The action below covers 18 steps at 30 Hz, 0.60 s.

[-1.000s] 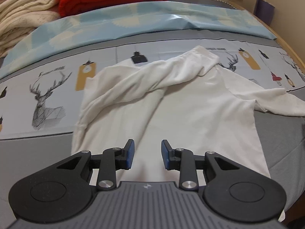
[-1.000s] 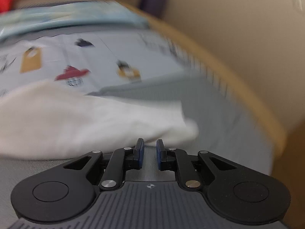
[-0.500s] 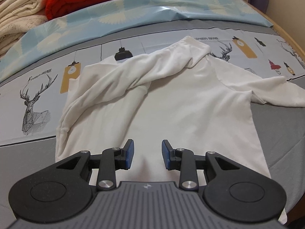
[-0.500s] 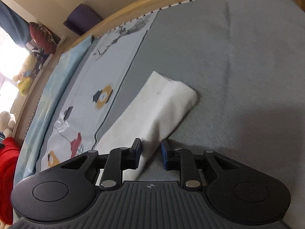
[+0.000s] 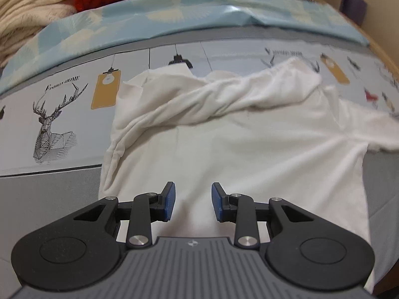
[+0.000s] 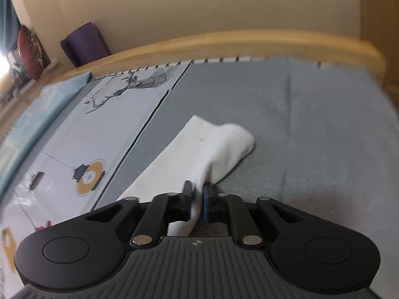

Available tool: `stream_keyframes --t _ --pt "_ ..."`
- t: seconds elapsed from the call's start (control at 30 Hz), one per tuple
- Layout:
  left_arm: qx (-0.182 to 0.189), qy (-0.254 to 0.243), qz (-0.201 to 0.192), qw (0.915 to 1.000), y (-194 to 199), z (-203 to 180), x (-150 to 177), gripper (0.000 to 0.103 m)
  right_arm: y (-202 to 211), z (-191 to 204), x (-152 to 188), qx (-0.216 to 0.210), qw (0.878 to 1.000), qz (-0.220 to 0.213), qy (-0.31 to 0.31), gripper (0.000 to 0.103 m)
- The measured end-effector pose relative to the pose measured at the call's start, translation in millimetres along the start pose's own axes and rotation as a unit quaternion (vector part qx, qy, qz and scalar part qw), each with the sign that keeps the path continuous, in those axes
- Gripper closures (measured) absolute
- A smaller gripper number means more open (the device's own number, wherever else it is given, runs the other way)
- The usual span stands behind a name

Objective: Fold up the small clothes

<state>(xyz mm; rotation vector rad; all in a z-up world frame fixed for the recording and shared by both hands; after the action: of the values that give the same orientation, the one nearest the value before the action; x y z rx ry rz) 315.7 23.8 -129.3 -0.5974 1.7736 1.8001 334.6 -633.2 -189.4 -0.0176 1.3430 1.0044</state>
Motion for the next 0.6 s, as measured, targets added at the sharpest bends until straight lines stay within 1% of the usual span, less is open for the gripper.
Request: stream_keyframes --t 0.03,0.07,0.1,0.13,0.17,0.2,0.23,0.3,0.37,0.43,0.47,0.5,0.53,0.57,0.6 --pt "0.006 0.011 -0.006 0.9999 -0.7 0.7 -4.7 0.068 7.1 4.5 -5.5 0.010 1.000 -0.012 0.014 0.087" --pt "0.009 0.020 -0.010 0.9997 -2.4 0.6 -9.8 0.068 17.9 10.6 -12.8 0.009 0.999 -0.029 0.027 0.085" --pt "0.010 0.027 -0.015 0.9995 -3.7 0.9 -14.7 0.068 31.9 17.7 -19.8 -0.002 0.999 -0.043 0.034 0.084" --pt "0.009 0.035 -0.023 0.9991 -4.8 1.9 -20.3 0.068 43.0 28.0 -25.2 -0.017 0.998 -0.050 0.037 0.081" --pt "0.010 0.044 -0.033 0.9984 -5.7 3.4 -26.5 0.068 56.6 37.4 -30.7 -0.033 0.997 -0.053 0.037 0.081" --pt "0.012 0.054 -0.046 0.9974 -6.4 5.1 -33.2 0.068 69.7 48.9 -34.6 -0.052 0.997 -0.053 0.035 0.081" --pt "0.015 0.060 -0.054 0.9966 -7.1 5.1 -38.8 0.068 87.9 64.6 -37.0 -0.079 0.995 -0.047 0.032 0.081" --pt "0.023 0.068 -0.071 0.9948 -10.4 6.6 -50.7 0.068 126.6 102.2 -33.9 -0.144 0.989 -0.024 0.038 0.081" --pt "0.032 0.072 -0.086 0.9932 -15.4 8.5 -60.0 0.069 170.0 138.2 -22.0 -0.209 0.976 0.004 0.056 0.081" --pt "0.039 0.080 -0.093 0.9917 -21.3 10.7 -65.4 0.079 209.8 166.3 1.2 -0.266 0.961 0.041 0.065 0.081" --pt "0.045 0.085 -0.095 0.9907 -24.6 11.4 -67.3 0.088 227.5 180.2 18.0 -0.301 0.949 0.066 0.072 0.081" --pt "0.051 0.090 -0.097 0.9899 -28.1 11.5 -68.5 0.091 240.1 190.9 36.7 -0.330 0.937 0.089 0.080 0.081" --pt "0.055 0.091 -0.101 0.9892 -31.1 10.3 -70.4 0.092 250.0 200.0 60.8 -0.353 0.924 0.114 0.091 0.081" --pt "0.059 0.087 -0.105 0.9889 -33.4 7.7 -72.1 0.096 253.3 205.3 83.1 -0.363 0.916 0.136 0.102 0.081" --pt "0.062 0.080 -0.108 0.9890 -36.0 4.9 -72.8 0.097 251.8 208.4 108.6 -0.359 0.912 0.160 0.115 0.081"
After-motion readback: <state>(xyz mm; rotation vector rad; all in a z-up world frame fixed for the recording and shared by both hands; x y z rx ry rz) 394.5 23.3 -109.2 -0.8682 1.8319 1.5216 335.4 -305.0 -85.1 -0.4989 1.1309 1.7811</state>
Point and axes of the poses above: each gripper's, at about its wrist camera, not at the fingertips, and y roughly against the way its jaws point, z to its left, x to its underside, the point moved 10 cm from there along -y, roughly the way its jaws point, and after that the axes turned 10 degrees about -z, right-handed, at the moved point
